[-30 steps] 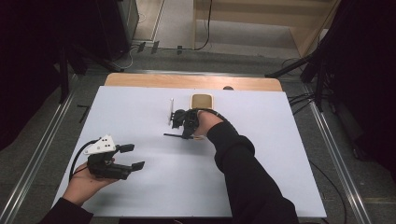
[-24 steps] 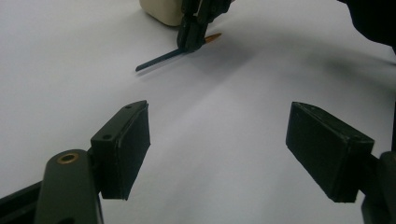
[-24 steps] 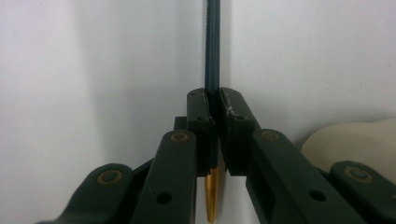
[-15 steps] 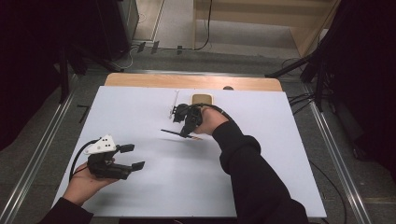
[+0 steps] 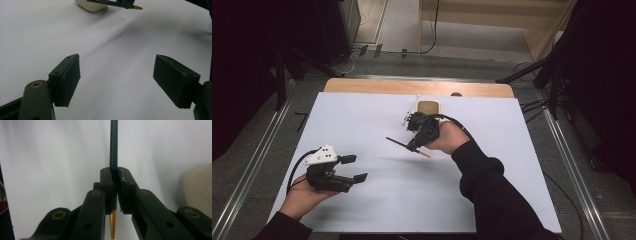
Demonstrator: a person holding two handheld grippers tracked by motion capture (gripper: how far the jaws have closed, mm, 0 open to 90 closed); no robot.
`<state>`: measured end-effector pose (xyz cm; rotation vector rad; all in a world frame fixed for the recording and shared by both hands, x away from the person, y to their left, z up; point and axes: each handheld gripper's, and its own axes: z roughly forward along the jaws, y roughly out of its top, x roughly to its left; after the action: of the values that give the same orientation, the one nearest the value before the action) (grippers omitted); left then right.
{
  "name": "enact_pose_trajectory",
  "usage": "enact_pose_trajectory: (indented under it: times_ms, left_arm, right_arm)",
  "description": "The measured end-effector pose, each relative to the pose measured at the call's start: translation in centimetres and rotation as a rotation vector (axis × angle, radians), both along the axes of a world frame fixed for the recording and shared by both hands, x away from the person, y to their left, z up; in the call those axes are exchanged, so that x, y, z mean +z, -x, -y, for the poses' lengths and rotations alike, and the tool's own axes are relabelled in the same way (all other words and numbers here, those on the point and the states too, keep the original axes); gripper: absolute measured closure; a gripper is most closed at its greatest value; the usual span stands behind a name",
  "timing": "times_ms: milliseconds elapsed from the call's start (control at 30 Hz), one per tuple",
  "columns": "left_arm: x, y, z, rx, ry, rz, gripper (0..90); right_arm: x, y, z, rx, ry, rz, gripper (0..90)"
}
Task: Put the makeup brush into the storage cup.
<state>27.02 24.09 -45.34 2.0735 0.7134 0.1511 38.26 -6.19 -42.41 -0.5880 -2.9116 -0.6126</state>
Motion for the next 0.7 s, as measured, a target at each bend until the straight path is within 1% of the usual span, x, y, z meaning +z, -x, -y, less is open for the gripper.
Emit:
enact_pose_trajectory:
  times_ms: [33, 67, 100, 167, 233, 267, 300, 400, 433, 500, 533, 567, 600, 633, 700]
  left_arm:
    - [0.0, 0.0, 0.0, 0.0, 0.001, -0.002, 22.6]
    - [0.0, 0.0, 0.0, -0.001, 0.001, -0.003, 22.7]
    - [0.0, 0.0, 0.1, -0.003, -0.001, -0.005, 22.7]
    - [-0.1, -0.1, 0.1, -0.01, -0.003, -0.014, 22.6]
    - [-0.1, -0.1, 0.2, -0.012, -0.004, -0.02, 22.7]
    - [-0.1, -0.1, 0.3, -0.014, -0.006, -0.023, 22.7]
    - [-0.1, -0.1, 0.3, -0.019, -0.005, -0.024, 22.7]
    - [0.0, -0.2, 0.6, -0.027, -0.004, -0.03, 22.7]
    - [0.0, -0.2, 0.7, -0.031, -0.004, -0.033, 22.7]
    - [0.0, -0.2, 0.9, -0.037, -0.009, -0.04, 22.8]
    - [0.1, -0.3, 1.0, -0.041, -0.012, -0.044, 22.9]
    - [0.1, -0.3, 1.1, -0.045, -0.011, -0.045, 23.0]
    - [0.1, -0.3, 1.2, -0.049, -0.014, -0.051, 23.1]
    - [0.1, -0.4, 1.4, -0.052, -0.014, -0.053, 23.1]
    - [0.1, -0.4, 1.7, -0.064, -0.02, -0.061, 23.1]
  right_arm:
    - [0.0, 0.3, 0.2, -0.005, -0.006, -0.011, 84.5]
    - [0.0, 0.5, 0.4, -0.005, -0.017, -0.004, 84.5]
    - [-0.1, 0.7, 0.6, -0.002, -0.023, -0.006, 84.5]
    - [-0.2, 1.2, 1.0, -0.01, -0.024, -0.001, 84.5]
    - [-0.3, 1.7, 1.4, 0.0, -0.024, -0.004, 84.5]
    - [-0.4, 2.1, 1.6, -0.01, -0.016, -0.012, 84.5]
    - [-0.4, 2.3, 1.8, -0.006, -0.01, -0.01, 84.5]
    - [-0.7, 3.2, 2.3, -0.015, -0.019, -0.024, 84.5]
    - [-0.9, 3.5, 2.5, -0.017, -0.02, -0.02, 84.5]
    - [-1.1, 4.1, 3.0, -0.02, -0.029, -0.026, 84.5]
    - [-1.2, 4.3, 3.2, -0.017, -0.035, -0.019, 84.5]
    - [-1.3, 4.6, 3.5, -0.022, -0.038, -0.028, 84.5]
    - [-1.3, 4.8, 3.7, -0.02, -0.042, -0.024, 84.5]
    - [-1.4, 5.1, 3.9, -0.026, -0.043, -0.029, 84.5]
    - [-1.6, 5.6, 4.2, -0.017, -0.049, -0.032, 84.5]
